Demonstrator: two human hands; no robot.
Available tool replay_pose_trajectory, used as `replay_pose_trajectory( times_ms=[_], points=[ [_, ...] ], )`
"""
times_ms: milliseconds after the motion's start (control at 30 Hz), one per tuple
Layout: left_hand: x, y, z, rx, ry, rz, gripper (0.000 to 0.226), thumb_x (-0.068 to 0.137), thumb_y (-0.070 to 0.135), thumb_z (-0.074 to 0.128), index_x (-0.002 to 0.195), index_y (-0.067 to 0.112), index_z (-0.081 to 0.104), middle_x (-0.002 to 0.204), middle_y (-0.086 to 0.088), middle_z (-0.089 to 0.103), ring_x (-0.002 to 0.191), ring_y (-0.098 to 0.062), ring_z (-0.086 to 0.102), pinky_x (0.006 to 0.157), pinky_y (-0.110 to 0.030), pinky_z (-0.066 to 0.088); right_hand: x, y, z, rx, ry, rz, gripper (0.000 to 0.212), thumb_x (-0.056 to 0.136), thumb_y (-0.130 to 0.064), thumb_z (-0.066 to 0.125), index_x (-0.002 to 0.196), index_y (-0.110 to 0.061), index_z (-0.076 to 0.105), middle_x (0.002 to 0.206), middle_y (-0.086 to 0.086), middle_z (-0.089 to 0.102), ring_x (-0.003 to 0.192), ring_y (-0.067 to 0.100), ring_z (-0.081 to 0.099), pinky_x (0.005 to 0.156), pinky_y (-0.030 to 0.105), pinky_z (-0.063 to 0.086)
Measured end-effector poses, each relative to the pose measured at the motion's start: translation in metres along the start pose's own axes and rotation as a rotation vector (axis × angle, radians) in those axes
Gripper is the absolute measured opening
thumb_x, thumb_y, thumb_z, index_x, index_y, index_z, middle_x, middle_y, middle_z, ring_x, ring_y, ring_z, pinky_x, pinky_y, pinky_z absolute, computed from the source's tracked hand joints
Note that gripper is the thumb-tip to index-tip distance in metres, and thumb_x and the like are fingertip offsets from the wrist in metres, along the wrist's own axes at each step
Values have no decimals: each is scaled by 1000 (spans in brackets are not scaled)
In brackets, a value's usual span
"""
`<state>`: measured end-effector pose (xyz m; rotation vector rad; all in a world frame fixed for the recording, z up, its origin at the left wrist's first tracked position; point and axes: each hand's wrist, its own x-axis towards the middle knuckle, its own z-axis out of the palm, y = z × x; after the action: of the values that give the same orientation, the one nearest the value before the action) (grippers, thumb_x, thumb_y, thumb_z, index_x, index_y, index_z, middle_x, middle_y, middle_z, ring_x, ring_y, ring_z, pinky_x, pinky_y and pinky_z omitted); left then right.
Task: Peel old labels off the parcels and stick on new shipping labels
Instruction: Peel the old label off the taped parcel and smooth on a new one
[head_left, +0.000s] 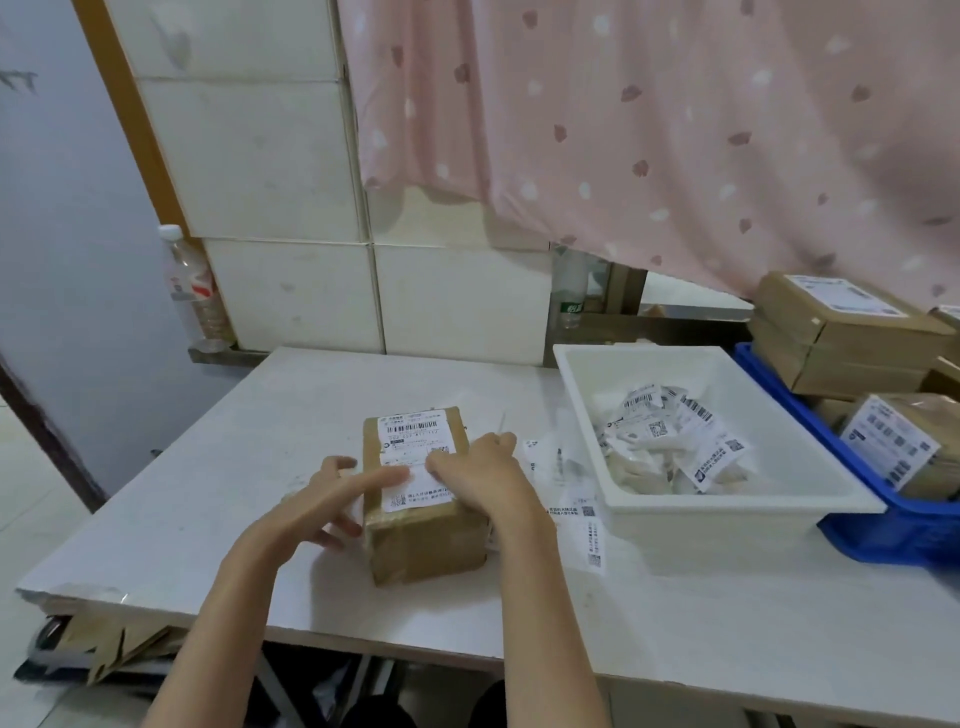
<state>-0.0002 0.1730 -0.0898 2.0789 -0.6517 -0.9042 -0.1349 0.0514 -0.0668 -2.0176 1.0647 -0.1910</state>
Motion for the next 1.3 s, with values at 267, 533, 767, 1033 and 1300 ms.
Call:
replay_pose_trajectory(
  times_ms=[267,533,767,1033,1300],
  points=[
    [24,15,11,-269,170,73,89,62,73,51,138,26,44,118,-1,55,86,-21,59,79,-38,46,21,-15,10,-50,147,-317,54,95,-27,53,146,-21,37,159,0,10,145,23,14,116,41,22],
    [47,-4,26,-566,358,189,19,88,31,64,82,18,77,90,-9,75,93,-29,67,81,-43,48,29,-21,48,-188,319,-549,31,96,-21,43,122,-24,59,131,-10,55,131,11,33,111,29,4],
    [52,-5,40,-574,475,206,27,95,35,57,74,26,71,81,3,72,87,-19,63,89,-46,46,33,-20,44,-145,318,-544,26,95,-24,46,118,-29,59,126,-11,55,127,10,36,111,26,4],
    [49,-4,46,-533,579,214,33,93,50,57,65,37,68,75,10,69,85,-26,63,88,-49,46,41,-24,31,-139,204,-464,24,88,-26,56,109,-35,63,120,-13,58,122,10,40,103,29,14],
    [50,-2,49,-446,621,199,41,103,28,39,68,7,41,51,2,47,57,-20,38,58,-38,26,39,-19,37,-69,298,-478,11,89,-26,54,94,-30,63,110,-14,62,115,8,43,104,27,14]
  ],
)
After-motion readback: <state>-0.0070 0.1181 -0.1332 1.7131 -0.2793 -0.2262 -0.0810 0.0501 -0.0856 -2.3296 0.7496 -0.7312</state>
